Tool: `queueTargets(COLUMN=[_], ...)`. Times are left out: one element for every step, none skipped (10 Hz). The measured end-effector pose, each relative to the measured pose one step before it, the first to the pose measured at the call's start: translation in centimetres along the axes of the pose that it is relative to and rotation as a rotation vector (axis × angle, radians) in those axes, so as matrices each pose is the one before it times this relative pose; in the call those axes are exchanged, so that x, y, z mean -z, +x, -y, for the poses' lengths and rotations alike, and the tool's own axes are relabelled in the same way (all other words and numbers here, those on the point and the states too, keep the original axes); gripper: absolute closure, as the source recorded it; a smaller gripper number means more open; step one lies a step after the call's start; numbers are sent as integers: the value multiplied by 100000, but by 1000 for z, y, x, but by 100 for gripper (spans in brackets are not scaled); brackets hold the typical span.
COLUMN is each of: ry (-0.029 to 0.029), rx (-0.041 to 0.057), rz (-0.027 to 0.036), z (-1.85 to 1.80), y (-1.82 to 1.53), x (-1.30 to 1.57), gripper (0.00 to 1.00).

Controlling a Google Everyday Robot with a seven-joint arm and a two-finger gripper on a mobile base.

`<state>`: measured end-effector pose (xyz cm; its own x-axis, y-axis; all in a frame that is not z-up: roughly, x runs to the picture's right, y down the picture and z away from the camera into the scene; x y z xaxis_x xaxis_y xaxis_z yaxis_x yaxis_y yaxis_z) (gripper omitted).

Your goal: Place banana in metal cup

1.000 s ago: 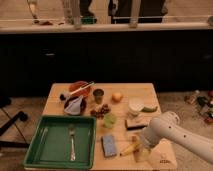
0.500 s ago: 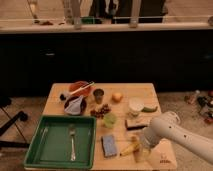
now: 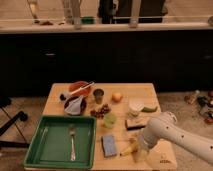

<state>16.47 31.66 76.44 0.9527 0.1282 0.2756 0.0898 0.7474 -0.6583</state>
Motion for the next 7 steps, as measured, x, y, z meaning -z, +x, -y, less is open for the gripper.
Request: queueTargets(ry=[-115,-32,-255,-149,-151,-53,-69], rx=[592,134,98,12,169,155,93], rz=[-221,-136,-9,83,72,78,66], z=[-204,-71,-118,-75,-59,-11,-35], y=[-96,-12,-33,-44,-23,-40,7], x=[-50,15,-63,-5,-9,1,1], gripper=[50,59,67,79,91,96,100])
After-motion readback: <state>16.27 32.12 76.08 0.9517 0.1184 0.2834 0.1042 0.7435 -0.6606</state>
